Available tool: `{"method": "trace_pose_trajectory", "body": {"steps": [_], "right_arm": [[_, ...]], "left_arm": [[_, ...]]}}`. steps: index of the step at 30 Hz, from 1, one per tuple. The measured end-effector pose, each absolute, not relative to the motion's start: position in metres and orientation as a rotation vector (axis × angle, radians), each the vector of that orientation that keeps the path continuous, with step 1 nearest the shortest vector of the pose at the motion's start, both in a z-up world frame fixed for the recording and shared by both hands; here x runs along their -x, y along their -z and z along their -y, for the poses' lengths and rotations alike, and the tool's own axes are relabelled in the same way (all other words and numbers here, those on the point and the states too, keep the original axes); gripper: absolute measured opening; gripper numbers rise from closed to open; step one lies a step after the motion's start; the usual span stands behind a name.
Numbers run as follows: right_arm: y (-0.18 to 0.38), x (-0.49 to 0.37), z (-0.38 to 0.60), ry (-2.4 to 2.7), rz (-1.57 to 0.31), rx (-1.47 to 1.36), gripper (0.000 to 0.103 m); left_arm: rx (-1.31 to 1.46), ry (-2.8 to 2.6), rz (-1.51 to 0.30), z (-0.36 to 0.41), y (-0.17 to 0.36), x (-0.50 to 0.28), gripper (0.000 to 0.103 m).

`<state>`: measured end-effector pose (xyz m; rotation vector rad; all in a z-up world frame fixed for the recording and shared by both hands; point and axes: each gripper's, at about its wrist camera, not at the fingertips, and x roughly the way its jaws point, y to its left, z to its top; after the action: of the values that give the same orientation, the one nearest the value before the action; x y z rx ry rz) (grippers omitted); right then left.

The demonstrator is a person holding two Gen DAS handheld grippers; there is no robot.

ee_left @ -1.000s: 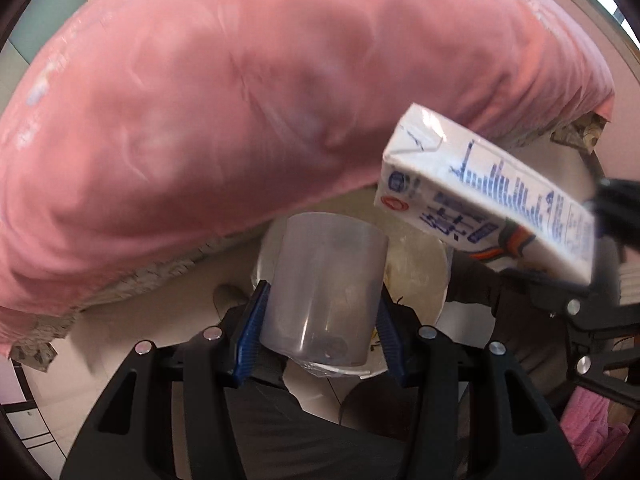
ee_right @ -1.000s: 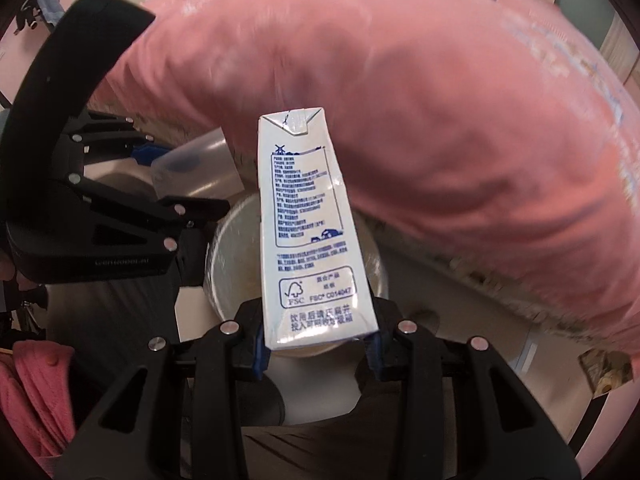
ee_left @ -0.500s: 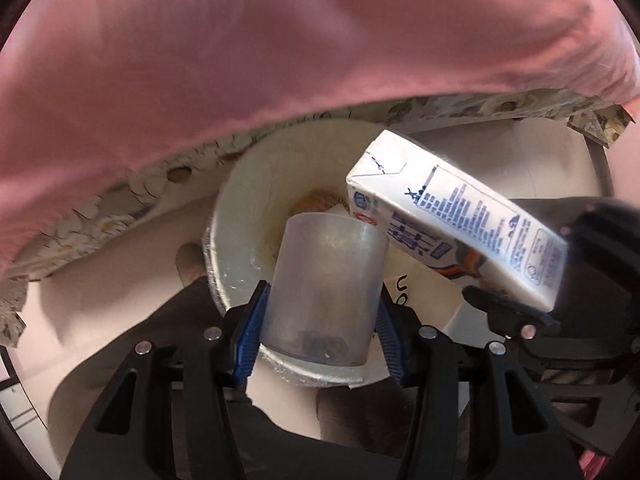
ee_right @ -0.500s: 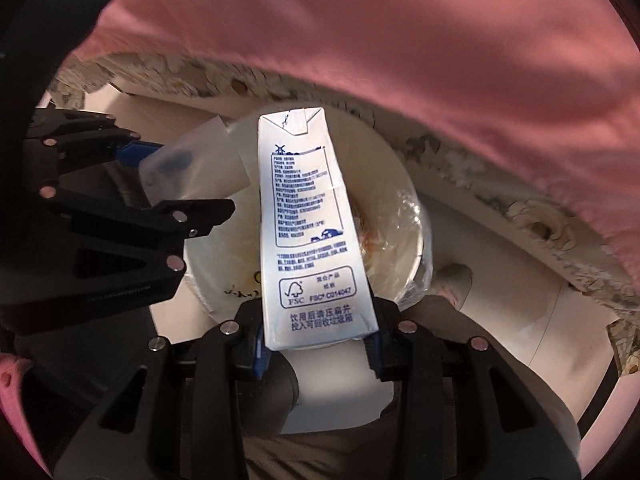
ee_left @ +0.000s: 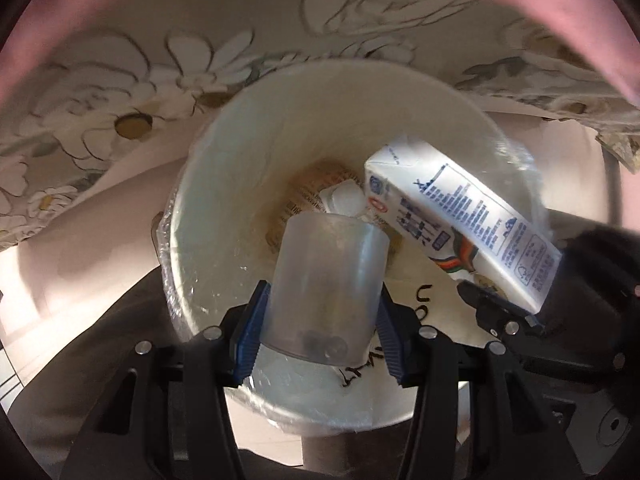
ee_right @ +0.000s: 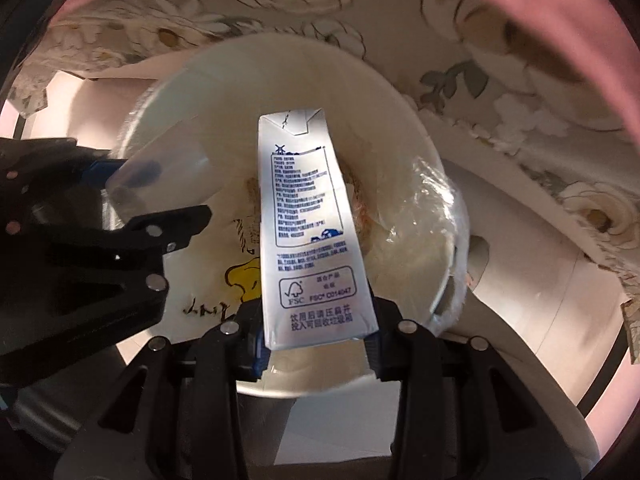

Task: Collect trash
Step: 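Open the left tool over the bin while the right tool releases the carton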

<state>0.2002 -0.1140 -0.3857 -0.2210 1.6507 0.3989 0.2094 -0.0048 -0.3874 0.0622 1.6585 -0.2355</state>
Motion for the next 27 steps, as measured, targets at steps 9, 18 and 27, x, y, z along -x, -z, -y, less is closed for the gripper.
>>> {"method": "trace_pose_trajectory", "body": {"steps": [9,18,27], "right_arm": [[0.415,-0.212,0.1,-0.403,-1.714,0.225,0.039],[0.417,-0.217,0.107,-0.413,-1.721,0.227,0.04],[0.413,-0.211,0.106,-0.406,-1.707,0.235,0.04]], "left_arm": [[-0.043,0.222,-1.73,0.013,0.42,-0.212,0.054],[-0.022,0.2,-1.752,0.015,0.423,-0.217,0.06],[-0.043,0.204,-1.739,0.015,0.42,-0.215,0.06]]}}
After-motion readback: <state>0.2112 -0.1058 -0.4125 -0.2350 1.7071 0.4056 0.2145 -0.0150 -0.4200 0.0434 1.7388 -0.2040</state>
